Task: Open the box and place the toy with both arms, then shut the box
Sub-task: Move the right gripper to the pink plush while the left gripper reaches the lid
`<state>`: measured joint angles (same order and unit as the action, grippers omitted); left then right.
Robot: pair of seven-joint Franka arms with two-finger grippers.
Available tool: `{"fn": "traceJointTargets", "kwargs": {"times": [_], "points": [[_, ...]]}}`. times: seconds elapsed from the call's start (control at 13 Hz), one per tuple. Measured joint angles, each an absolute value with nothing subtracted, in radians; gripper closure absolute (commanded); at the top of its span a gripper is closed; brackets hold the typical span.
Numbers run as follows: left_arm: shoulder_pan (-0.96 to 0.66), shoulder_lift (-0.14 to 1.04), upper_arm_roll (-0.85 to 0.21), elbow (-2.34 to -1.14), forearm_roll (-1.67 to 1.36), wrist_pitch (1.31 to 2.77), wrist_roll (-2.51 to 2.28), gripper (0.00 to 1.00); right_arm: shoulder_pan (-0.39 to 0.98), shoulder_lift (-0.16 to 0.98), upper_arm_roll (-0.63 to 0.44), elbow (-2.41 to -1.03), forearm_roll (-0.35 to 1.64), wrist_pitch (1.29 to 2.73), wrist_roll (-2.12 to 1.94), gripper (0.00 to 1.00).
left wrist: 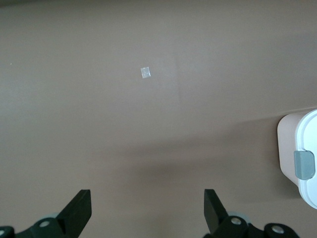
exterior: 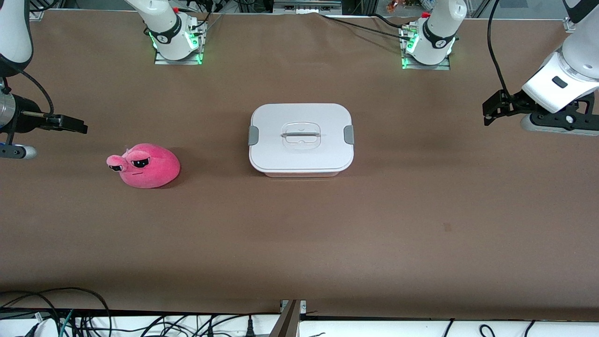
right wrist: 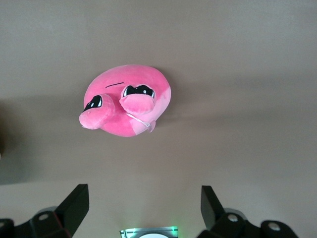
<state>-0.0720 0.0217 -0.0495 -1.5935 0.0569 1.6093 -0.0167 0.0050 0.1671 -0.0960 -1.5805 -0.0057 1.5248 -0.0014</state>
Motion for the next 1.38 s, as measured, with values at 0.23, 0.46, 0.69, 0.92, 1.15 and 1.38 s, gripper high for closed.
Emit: {"fn": "traceJointTargets", "kwargs": {"times": [0.23, 0.46, 0.69, 0.92, 1.15, 1.38], "points": [[-0.072, 0.022, -0.05, -1.594, 0.057, 1.609, -0.017, 0.0, 0.009, 0.168, -0.095, -1.58, -0.006, 1.525, -0.001, 0.0], [-0.072, 0.022, -0.05, -1.594, 0.057, 1.608, -0.017, 0.0, 0.011, 0.171, -0.095, -1.58, -0.006, 1.526, 0.0, 0.0], [-0.072, 0.022, -0.054, -1.594, 0.057, 1.606, -0.017, 0.0, 0.013, 0.172, -0.095, -1.58, -0.006, 1.528, 0.0, 0.0], [-0.072, 0.022, -0.059, -1.594, 0.057, 1.569, -0.016, 0.0, 0.014, 0.173, -0.095, -1.58, -0.006, 1.533, 0.0, 0.0], [-0.073, 0.023, -0.06, -1.594, 0.057, 1.559, -0.016, 0.0, 0.016, 0.178, -0.095, -1.58, -0.006, 1.536, 0.0, 0.0], [-0.084, 0.024, -0.067, -1.594, 0.057, 1.558, -0.015, 0.0, 0.017, 0.199, -0.094, -1.58, -0.006, 1.564, 0.0, 0.0]]}}
